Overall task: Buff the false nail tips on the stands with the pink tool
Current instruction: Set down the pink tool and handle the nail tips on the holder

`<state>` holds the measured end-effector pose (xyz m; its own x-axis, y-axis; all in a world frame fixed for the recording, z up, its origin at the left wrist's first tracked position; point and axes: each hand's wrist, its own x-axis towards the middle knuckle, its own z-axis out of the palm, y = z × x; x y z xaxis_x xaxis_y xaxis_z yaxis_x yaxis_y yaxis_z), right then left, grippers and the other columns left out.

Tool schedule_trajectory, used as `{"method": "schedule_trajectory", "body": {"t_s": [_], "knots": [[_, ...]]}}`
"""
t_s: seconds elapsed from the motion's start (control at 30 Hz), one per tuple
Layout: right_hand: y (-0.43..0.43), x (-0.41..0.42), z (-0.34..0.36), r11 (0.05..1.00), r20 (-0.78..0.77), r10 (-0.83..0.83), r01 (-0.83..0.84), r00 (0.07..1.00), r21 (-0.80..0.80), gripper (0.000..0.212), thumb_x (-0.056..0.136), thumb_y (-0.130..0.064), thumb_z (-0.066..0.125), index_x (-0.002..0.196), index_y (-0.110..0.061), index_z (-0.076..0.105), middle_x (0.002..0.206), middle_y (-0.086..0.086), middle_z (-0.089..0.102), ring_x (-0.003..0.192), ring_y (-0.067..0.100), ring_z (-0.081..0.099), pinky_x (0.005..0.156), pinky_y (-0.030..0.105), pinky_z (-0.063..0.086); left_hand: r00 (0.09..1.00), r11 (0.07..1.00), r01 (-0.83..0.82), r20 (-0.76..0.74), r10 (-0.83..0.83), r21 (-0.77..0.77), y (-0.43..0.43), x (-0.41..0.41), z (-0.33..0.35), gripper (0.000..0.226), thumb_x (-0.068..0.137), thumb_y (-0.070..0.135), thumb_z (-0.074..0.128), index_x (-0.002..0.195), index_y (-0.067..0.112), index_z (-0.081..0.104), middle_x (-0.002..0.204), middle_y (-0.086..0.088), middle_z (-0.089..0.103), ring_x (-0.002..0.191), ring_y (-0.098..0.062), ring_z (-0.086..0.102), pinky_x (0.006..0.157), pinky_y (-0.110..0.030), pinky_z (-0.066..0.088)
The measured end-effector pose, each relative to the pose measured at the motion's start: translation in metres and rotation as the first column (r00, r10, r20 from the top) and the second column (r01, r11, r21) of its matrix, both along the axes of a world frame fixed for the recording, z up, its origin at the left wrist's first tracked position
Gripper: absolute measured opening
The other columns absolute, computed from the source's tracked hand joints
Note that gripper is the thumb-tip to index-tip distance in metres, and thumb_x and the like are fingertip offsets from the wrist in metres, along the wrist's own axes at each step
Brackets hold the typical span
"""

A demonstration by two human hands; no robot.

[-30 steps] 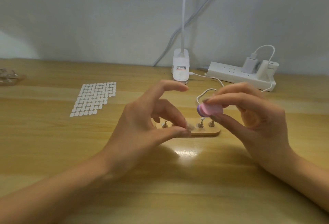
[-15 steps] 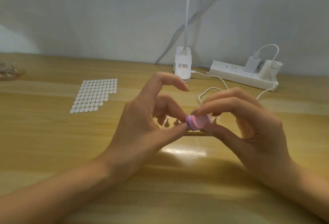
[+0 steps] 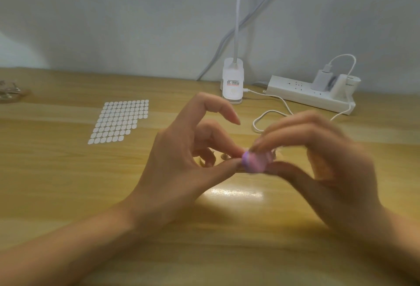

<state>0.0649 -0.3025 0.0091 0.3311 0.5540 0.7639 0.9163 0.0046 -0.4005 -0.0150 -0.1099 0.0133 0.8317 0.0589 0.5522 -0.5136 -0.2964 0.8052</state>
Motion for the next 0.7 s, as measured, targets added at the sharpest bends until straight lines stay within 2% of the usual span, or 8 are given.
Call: {"method": "schedule_trajectory", "body": {"t_s": [0.13,0.23,0.3,0.4,0.5,0.57,0.63,0.7], "knots": [[-0.004,0.007,0.000,0.995,-0.009,-0.097,0.096,0.995,-0.027,0.011,0.091,-0.017,0.066,0.101,-0.021,0.066,0.099,-0.003,0.068,0.095,0.017,0.064,0.079,0.039,0.050,1.000,1.000,-0.021,-0.023,0.021,0.013,0.000,-0.001,0.000,0.047,0.077,0.013,0.085,0.106,0.031,0.052,0.074,0.007,0.073,0.074,-0.014,0.073,0.057,-0.025,0.053],[-0.002,0.004,0.001,1.000,0.018,-0.028,0.028,0.999,-0.013,0.010,0.092,-0.019,0.067,0.101,-0.022,0.070,0.102,-0.003,0.067,0.098,0.020,0.065,0.082,0.036,0.051,0.999,0.996,-0.046,0.003,0.046,0.070,0.001,-0.001,0.001,0.050,0.077,0.013,0.084,0.110,0.032,0.051,0.073,0.011,0.072,0.071,-0.011,0.071,0.056,-0.019,0.047],[-0.002,0.007,-0.001,0.997,0.024,-0.065,0.066,0.998,-0.051,0.009,0.093,-0.017,0.069,0.102,-0.019,0.070,0.101,-0.002,0.068,0.097,0.016,0.065,0.081,0.036,0.051,0.997,0.991,-0.077,0.020,0.075,0.109,0.000,-0.001,0.002,0.053,0.076,0.014,0.083,0.113,0.033,0.051,0.073,0.012,0.072,0.071,-0.010,0.070,0.059,-0.016,0.044],[-0.004,0.010,0.001,0.995,-0.042,-0.094,0.095,0.995,0.022,0.012,0.093,-0.016,0.070,0.102,-0.022,0.068,0.100,-0.007,0.068,0.096,0.019,0.065,0.079,0.041,0.050,0.996,0.988,-0.088,0.028,0.085,0.125,0.000,-0.001,0.003,0.054,0.077,0.015,0.084,0.115,0.033,0.051,0.073,0.012,0.073,0.072,-0.008,0.069,0.063,-0.008,0.040],[-0.001,0.005,-0.002,0.999,0.020,-0.023,0.024,1.000,-0.029,0.013,0.092,-0.016,0.069,0.104,-0.021,0.070,0.103,-0.002,0.067,0.098,0.021,0.065,0.081,0.035,0.051,0.995,0.982,-0.093,0.045,0.086,0.165,0.000,-0.001,0.002,0.057,0.076,0.011,0.085,0.116,0.032,0.050,0.072,0.015,0.072,0.071,-0.006,0.069,0.063,-0.006,0.039],[-0.002,0.010,-0.003,0.993,0.021,-0.097,0.098,0.995,-0.059,0.012,0.093,-0.013,0.069,0.104,-0.018,0.069,0.101,0.001,0.067,0.095,0.020,0.066,0.081,0.029,0.051,0.995,0.978,-0.098,0.048,0.091,0.186,0.000,-0.002,0.000,0.060,0.075,0.007,0.086,0.117,0.030,0.051,0.073,0.016,0.072,0.072,-0.004,0.069,0.066,-0.004,0.040],[-0.004,0.013,0.001,0.991,0.002,-0.133,0.133,0.991,-0.010,0.014,0.093,-0.015,0.067,0.106,-0.020,0.067,0.102,-0.002,0.066,0.095,0.018,0.064,0.081,0.028,0.050,0.994,0.975,-0.110,0.047,0.103,0.194,0.000,-0.001,0.001,0.061,0.075,0.007,0.086,0.119,0.029,0.051,0.073,0.016,0.072,0.073,-0.003,0.070,0.067,-0.004,0.040],[-0.004,0.009,0.002,0.998,0.048,-0.069,0.069,0.996,0.001,0.015,0.094,-0.017,0.066,0.108,-0.021,0.066,0.103,0.000,0.065,0.095,0.017,0.064,0.083,0.029,0.049,0.992,0.972,-0.124,0.048,0.117,0.198,0.001,0.000,0.003,0.062,0.075,0.010,0.086,0.121,0.029,0.050,0.074,0.016,0.073,0.071,-0.008,0.070,0.062,-0.007,0.041]]}}
